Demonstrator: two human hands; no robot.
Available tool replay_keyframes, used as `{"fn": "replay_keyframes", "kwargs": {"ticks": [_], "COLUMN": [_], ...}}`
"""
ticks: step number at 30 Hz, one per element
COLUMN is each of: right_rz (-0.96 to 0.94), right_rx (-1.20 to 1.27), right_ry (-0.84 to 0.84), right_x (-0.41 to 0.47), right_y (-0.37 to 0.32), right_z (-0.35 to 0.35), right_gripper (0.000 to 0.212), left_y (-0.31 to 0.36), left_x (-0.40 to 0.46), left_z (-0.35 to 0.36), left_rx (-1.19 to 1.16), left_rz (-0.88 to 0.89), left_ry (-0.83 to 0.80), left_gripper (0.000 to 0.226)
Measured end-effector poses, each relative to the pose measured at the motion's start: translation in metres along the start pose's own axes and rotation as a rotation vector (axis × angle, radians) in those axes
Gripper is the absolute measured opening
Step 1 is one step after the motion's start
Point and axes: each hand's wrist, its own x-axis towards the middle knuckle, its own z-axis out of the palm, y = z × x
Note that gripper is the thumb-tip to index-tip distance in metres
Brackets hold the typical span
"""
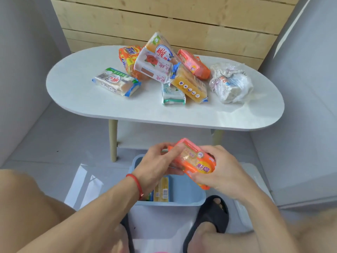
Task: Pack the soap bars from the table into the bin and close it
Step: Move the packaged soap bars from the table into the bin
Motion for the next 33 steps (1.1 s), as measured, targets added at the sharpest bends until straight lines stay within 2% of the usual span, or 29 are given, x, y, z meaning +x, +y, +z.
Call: {"fn": "replay_keyframes", "kwargs": {"ticks": [3,4,6,7,9,10,12,14,16,18,22,27,30,33], "right_rz": [0.136,0.210,0.313,0.334,0.354,0.346,0.258,0.150,0.053,-0.063,-0.265,-0.273,-0.241,-0.200], "right_rx": [0.119,0.199,0.246,0.236,0.214,0.159,-0.163,-0.445,-0.552,-0.628,-0.734,-0.766,-0.772,-0.775], "right_ry": [-0.219,-0.281,-0.353,-0.369,-0.352,-0.317,-0.225,-0.130,-0.097,-0.076,-0.071,-0.121,-0.160,-0.201], "right_x": [0.018,0.025,0.039,0.045,0.056,0.061,0.075,0.087,0.100,0.110,0.124,0.141,0.145,0.150], "right_y": [0.019,0.026,0.042,0.049,0.060,0.064,0.073,0.079,0.087,0.091,0.100,0.105,0.105,0.101], "right_z": [0.034,0.046,0.068,0.080,0.104,0.114,0.134,0.150,0.168,0.183,0.214,0.238,0.246,0.251], "right_gripper": [0.061,0.058,0.037,0.027,0.020,0.019,0.020,0.022,0.032,0.043,0.057,0.066,0.055,0.055], "left_y": [-0.030,-0.042,-0.063,-0.072,-0.084,-0.089,-0.099,-0.108,-0.117,-0.127,-0.140,-0.139,-0.138,-0.137], "left_x": [0.008,0.011,0.019,0.022,0.028,0.031,0.038,0.042,0.046,0.048,0.049,0.051,0.050,0.051], "left_z": [-0.019,-0.025,-0.035,-0.039,-0.047,-0.053,-0.072,-0.091,-0.105,-0.108,-0.109,-0.111,-0.112,-0.113], "left_rx": [0.040,0.046,0.080,0.144,0.479,0.704,1.053,1.188,1.152,1.063,0.955,0.960,0.928,0.897], "left_rz": [-0.123,-0.173,-0.240,-0.245,-0.201,-0.164,-0.090,-0.095,-0.178,-0.259,-0.271,-0.286,-0.301,-0.314], "left_ry": [0.098,0.118,0.143,0.152,0.188,0.233,0.344,0.429,0.451,0.399,0.439,0.457,0.449,0.450], "left_gripper": [0.035,0.034,0.032,0.031,0.028,0.028,0.031,0.032,0.030,0.034,0.036,0.032,0.033,0.039]}}
